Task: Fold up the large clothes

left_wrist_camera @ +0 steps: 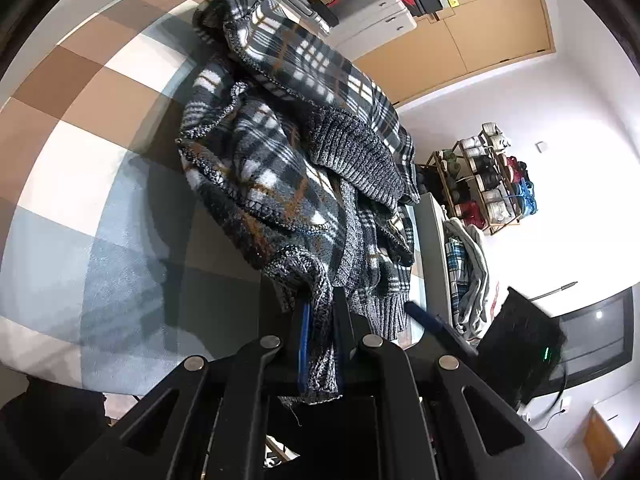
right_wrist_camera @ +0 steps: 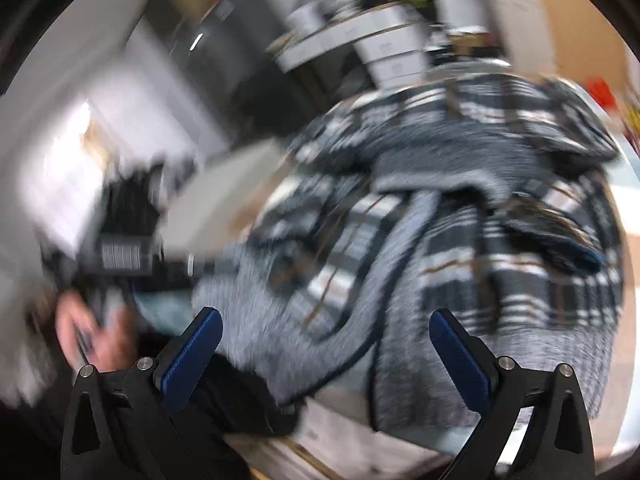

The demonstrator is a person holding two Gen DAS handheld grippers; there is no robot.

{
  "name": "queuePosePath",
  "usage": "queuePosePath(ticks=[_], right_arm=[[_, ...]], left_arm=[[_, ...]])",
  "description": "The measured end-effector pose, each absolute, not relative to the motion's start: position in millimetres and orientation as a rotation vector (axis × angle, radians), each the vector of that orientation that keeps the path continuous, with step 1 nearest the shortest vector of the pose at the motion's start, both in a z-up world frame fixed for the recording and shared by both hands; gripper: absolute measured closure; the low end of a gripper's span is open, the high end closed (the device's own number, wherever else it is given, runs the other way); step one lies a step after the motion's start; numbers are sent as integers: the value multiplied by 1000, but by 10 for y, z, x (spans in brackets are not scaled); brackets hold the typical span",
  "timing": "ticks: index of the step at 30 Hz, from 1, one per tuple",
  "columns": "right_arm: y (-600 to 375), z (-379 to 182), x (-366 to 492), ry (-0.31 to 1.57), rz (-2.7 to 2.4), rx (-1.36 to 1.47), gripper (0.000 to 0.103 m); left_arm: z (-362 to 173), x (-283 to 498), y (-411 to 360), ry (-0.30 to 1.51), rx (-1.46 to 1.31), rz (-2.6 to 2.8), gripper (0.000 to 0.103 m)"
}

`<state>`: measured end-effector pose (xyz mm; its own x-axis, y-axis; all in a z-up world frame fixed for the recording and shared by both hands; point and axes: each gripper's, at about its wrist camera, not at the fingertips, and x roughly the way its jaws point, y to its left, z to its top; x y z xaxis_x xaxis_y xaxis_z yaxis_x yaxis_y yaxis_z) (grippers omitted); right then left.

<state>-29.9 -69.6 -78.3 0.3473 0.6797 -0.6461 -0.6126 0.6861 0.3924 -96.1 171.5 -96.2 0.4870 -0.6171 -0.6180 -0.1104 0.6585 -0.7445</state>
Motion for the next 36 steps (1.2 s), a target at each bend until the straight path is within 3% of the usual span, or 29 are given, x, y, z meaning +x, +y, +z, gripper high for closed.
queuePosePath(ticks=[6,12,15,17,19,21,32,33,34,36], right_arm=[[17,-907,-910,766,894,-291,0],[444,-1265,-895,810,735,-487,3],[312,-1294,-705,870,674,-421,41],[156,-1214,-607,880,660,-325,54],[58,-1139,-572,858,635,-319,76],[-32,-1074,-533,827,609,-329,81],[102,-510,-450,627,575,-555,84],[144,-527,-445,616,578,-586,84],[190,-569,-469,609,585,-633,84],[215,-671,-482,613,605,-682,84]], left_arm=[[-946,-864,1733,1044,-868,-381,99],[-905,-838,1766,1029,-910,-423,99],[-899,-879,1808,1033,-896,-425,99],[-896,-917,1850,1032,-877,-422,99],[-912,-965,1878,1040,-853,-407,99],[-960,-1017,1894,1054,-837,-395,99],[-1121,-1170,1859,1146,-773,-322,96],[-1183,-1174,1868,1175,-788,-314,92],[-1237,-1178,1879,1202,-806,-303,77],[-1311,-1198,1921,1213,-855,-289,63]])
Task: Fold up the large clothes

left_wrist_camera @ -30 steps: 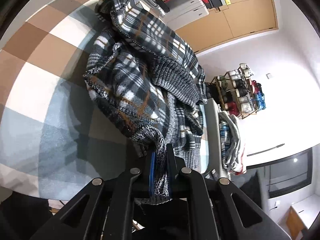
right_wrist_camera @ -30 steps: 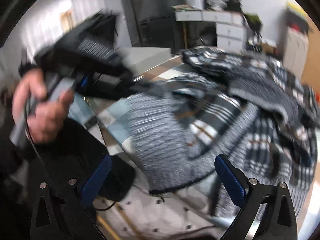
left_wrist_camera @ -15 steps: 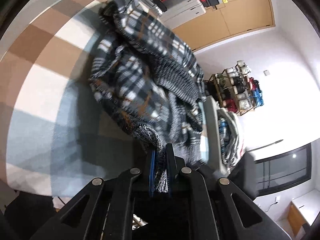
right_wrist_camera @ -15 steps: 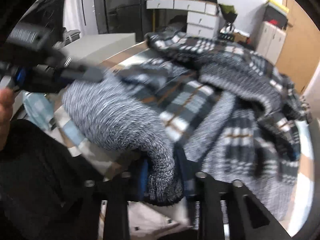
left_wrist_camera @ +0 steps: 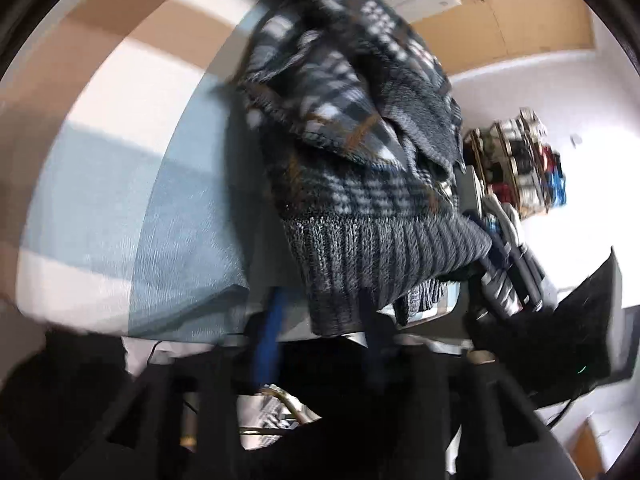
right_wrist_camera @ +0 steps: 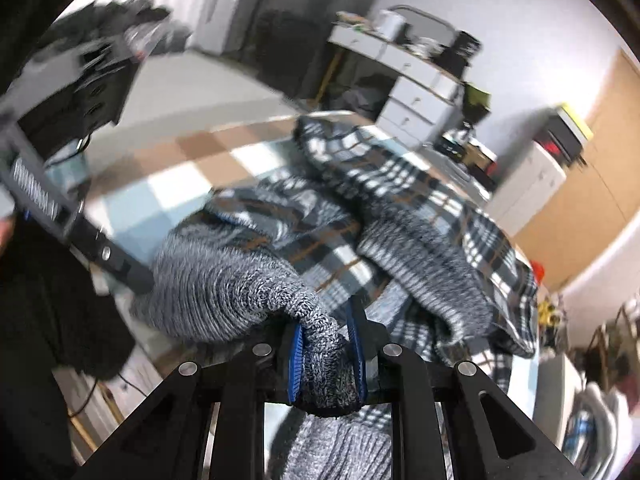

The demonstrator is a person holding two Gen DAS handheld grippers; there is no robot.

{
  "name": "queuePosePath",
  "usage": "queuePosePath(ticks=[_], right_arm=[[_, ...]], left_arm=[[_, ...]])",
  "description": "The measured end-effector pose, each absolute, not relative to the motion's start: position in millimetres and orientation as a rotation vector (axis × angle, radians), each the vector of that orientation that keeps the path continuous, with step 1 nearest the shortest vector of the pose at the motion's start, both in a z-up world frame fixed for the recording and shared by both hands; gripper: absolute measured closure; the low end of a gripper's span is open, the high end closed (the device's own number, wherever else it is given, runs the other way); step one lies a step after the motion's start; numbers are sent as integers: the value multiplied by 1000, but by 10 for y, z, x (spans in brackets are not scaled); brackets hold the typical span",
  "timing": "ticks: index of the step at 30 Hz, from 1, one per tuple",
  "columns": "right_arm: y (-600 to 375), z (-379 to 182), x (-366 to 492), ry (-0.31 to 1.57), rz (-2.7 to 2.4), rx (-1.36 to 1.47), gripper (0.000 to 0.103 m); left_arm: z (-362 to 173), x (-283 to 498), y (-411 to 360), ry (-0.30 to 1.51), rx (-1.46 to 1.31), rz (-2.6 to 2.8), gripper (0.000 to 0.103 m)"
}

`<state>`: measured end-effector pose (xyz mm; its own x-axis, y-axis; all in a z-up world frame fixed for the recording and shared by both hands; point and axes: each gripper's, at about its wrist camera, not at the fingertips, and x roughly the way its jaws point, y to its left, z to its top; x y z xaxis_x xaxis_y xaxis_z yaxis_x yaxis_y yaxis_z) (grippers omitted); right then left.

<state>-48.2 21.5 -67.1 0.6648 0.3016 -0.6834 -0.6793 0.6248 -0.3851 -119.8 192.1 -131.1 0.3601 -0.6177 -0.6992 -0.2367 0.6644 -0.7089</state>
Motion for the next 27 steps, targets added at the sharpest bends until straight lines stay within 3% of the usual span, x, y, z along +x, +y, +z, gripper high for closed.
queuePosePath(ticks=[1,4,10,16,18,19,20,21,27], right_arm=[[201,-734,-485,624,610,-689,84],[80,-782,-476,630,610,-619,84],[-199,-650,-345,627,616,-352,84],[-211,-650,-418,609,628,-358,84],[-212,-677,-437,612,626,-371,84],[-215,-692,-442,608,619,-378,84],[-210,-713,-442,604,609,-392,84],[-192,-746,-446,600,597,-420,83],[-85,-983,-447,664,563,-578,76]], left_arm=[[-1302,-1204,1947,1198,-866,-282,59],[-1278,-1188,1978,1157,-886,-251,22],[-1336,-1032,1883,1143,-936,-271,19],[-1401,-882,1777,1123,-1029,-361,20],[-1410,-905,1806,1102,-1051,-370,29],[-1411,-902,1804,1108,-1047,-387,60],[-1409,-901,1806,1116,-1041,-402,97],[-1407,-900,1812,1128,-1035,-417,102],[-1225,-971,1973,1085,-1031,-399,102]])
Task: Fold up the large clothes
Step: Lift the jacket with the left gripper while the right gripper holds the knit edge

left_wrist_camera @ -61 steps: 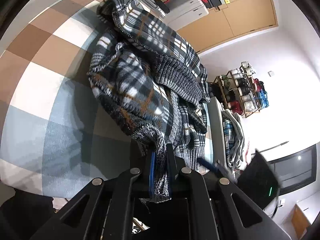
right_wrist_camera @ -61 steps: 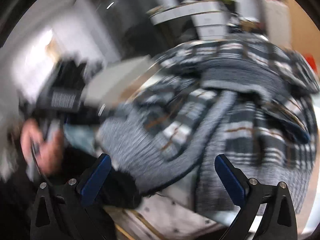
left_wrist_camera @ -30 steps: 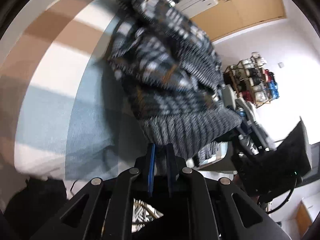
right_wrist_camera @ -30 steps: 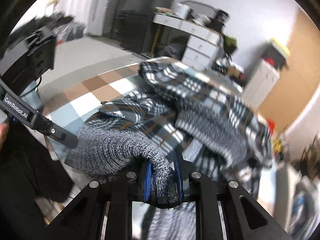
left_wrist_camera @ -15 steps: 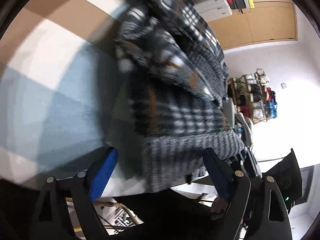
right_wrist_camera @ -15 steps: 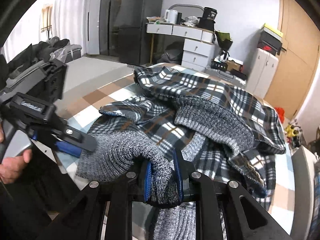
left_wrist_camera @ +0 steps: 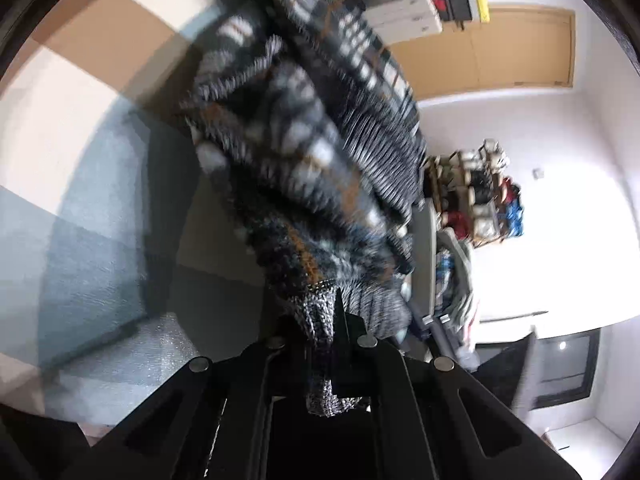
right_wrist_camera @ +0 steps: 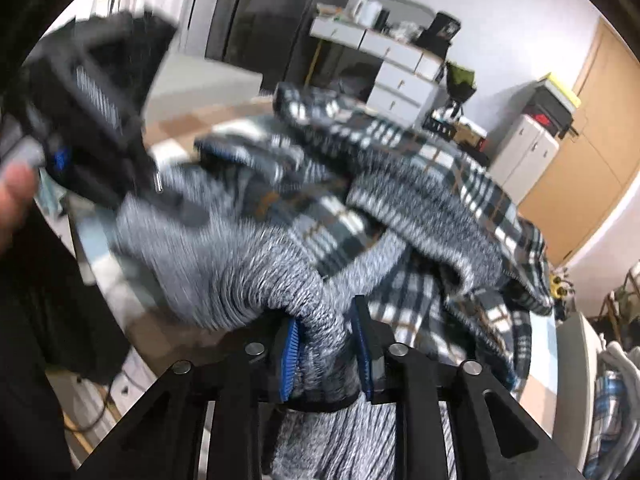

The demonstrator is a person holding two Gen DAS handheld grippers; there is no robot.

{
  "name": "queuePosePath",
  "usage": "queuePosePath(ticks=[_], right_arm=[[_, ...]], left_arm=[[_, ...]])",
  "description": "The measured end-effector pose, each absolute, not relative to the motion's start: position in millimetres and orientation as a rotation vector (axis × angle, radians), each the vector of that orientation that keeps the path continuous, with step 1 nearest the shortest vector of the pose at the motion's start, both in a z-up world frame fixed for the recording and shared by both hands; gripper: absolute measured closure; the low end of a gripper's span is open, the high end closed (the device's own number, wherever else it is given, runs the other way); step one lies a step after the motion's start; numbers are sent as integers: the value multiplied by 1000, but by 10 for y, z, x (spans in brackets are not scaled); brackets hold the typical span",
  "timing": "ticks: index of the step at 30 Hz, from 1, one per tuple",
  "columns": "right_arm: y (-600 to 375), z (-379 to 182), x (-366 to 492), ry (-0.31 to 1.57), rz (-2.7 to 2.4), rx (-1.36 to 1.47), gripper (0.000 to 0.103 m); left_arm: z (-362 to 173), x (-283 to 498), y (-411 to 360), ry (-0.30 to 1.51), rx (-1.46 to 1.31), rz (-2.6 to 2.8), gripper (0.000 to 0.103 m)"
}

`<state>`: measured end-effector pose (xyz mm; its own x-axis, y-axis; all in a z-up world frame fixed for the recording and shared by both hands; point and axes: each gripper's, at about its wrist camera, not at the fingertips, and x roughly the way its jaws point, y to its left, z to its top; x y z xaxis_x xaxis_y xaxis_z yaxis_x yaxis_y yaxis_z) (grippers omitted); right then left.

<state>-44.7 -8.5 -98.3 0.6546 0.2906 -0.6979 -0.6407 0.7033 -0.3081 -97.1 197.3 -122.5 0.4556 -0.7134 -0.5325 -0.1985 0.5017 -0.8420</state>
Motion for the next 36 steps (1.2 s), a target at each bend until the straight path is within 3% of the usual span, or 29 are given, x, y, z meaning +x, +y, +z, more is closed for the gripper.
queuePosePath(ticks=[2,3,4,7,15,21,28,34,36], right_arm=[[-129,-976,-426,708,579,-552,51],[-153,-976,-420,718,570,-545,18],[-204,-943,-433,711,552,-532,3],[-378,-770,-513,685,542,-477,3],[-1412,-466,-457,841,459,-177,0],[-2324,-659,-31,1061,408,187,0],[-2350,-1035,241,1244,540,345,0],[-2265,-1148,490,1244,535,337,19],[-2297,-1141,569,1209,490,318,21]], left_arm=[[-1156,-1005,2076,1066,-1042,-396,102],[-1115,-1025,2127,1053,-1054,-394,102],[-1089,-1038,2169,1051,-1064,-398,102],[-996,-1045,2217,1040,-1071,-413,102],[-904,-942,2046,1046,-1049,-448,102],[-983,-933,2051,1037,-1051,-472,102],[-1113,-961,2111,1028,-1070,-505,102],[-1125,-944,2126,1033,-1073,-526,102],[-1105,-944,2112,1030,-1053,-531,102]])
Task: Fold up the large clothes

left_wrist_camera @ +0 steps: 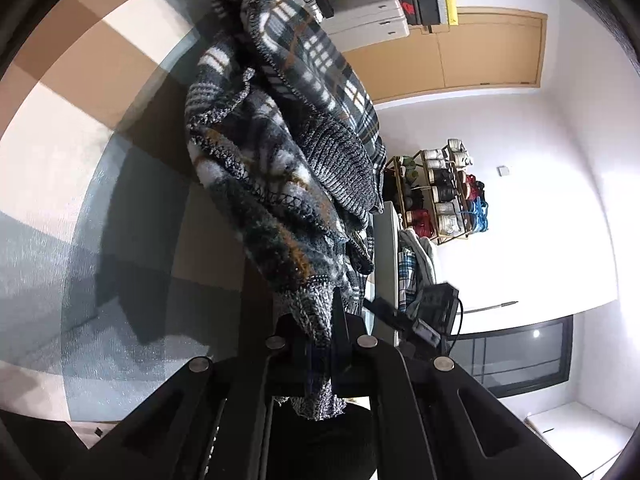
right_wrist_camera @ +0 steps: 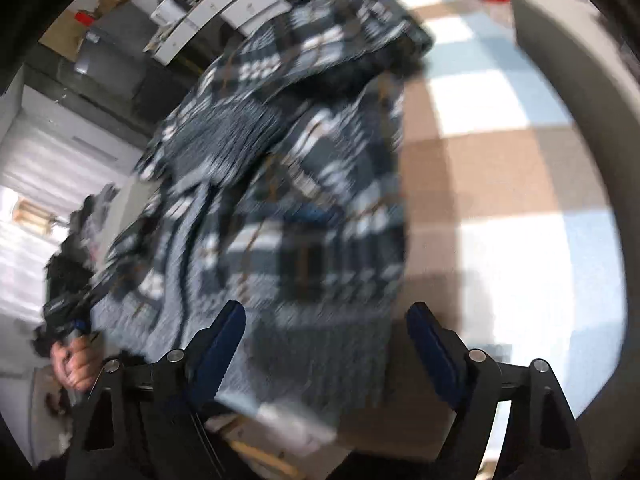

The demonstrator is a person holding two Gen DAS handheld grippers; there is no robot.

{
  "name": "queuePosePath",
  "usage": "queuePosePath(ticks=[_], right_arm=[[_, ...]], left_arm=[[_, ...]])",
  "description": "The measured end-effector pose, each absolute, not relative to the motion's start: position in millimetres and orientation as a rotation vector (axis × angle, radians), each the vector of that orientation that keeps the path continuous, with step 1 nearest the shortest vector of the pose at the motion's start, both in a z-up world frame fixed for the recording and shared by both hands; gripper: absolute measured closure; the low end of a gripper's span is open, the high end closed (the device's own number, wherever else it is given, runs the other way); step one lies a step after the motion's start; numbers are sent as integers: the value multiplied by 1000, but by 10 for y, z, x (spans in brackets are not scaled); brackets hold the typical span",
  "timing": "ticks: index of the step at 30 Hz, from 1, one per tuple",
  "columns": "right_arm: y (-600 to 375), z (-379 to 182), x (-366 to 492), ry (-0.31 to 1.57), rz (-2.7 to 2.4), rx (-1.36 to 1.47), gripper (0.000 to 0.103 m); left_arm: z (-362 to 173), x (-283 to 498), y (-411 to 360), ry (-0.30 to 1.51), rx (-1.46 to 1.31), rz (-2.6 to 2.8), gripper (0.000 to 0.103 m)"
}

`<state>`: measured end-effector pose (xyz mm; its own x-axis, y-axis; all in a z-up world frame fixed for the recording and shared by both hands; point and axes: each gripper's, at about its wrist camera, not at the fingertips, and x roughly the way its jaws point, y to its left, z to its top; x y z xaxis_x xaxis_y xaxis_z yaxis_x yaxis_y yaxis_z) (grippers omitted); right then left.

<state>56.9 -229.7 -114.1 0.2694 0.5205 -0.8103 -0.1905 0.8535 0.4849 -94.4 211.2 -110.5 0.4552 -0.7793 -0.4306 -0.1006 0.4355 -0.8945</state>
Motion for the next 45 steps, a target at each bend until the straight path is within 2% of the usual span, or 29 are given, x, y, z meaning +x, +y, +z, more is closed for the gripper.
queuePosePath(ticks=[2,3,4,5,7,8,11,13,17,21,23,24,25,26,37,38,39,40,45], right_arm=[[-2261,-1142,651,1198,481,284,24],[-2209,-1134,668,1195,473,251,30],[-2164,-1134,673,1198,489,238,41],[-2108,-1149,676,1211,527,244,45],[-2036,-1160,656,1208,587,256,73],[-2016,-1127,629,1171,641,278,74],[-2130,-1040,552,1037,795,495,74],[-2183,-1115,564,1042,856,621,74],[-2092,-1315,613,1160,705,502,74],[-2084,-1176,565,1150,664,452,68],[-2100,-1081,529,1120,627,391,48],[-2071,-1050,523,1107,597,364,25],[-2107,-1024,510,1094,568,347,13],[-2157,-1007,503,1085,542,340,12],[-2207,-1158,904,1130,522,313,10],[-2141,-1164,942,1135,543,323,12],[-2073,-1164,958,1144,590,334,20],[-2013,-1176,969,1166,634,351,32],[-1873,-1296,855,1243,844,409,34]], left_arm=[[-1096,-934,2100,1028,-1043,-535,102],[-1107,-934,2105,1029,-1046,-538,102],[-1126,-929,2113,1032,-1054,-541,102],[-1139,-925,2119,1036,-1061,-542,102],[-1172,-917,2132,1045,-1079,-542,102],[-1180,-911,2132,1049,-1083,-542,102],[-1176,-919,2132,1049,-1077,-545,102],[-1166,-914,2121,1051,-1062,-542,102],[-1191,-906,2119,1065,-1060,-528,102],[-1201,-910,2117,1076,-1059,-519,102],[-1207,-909,2119,1081,-1058,-514,102],[-1216,-909,2118,1085,-1061,-515,102],[-1222,-909,2117,1088,-1065,-515,102],[-1226,-911,2115,1090,-1065,-515,102],[-1223,-897,2075,1099,-1043,-511,102],[-1220,-895,2069,1099,-1041,-508,102],[-1222,-899,2076,1099,-1041,-507,102],[-1228,-904,2088,1099,-1043,-503,102],[-1254,-901,2139,1103,-1054,-486,102]])
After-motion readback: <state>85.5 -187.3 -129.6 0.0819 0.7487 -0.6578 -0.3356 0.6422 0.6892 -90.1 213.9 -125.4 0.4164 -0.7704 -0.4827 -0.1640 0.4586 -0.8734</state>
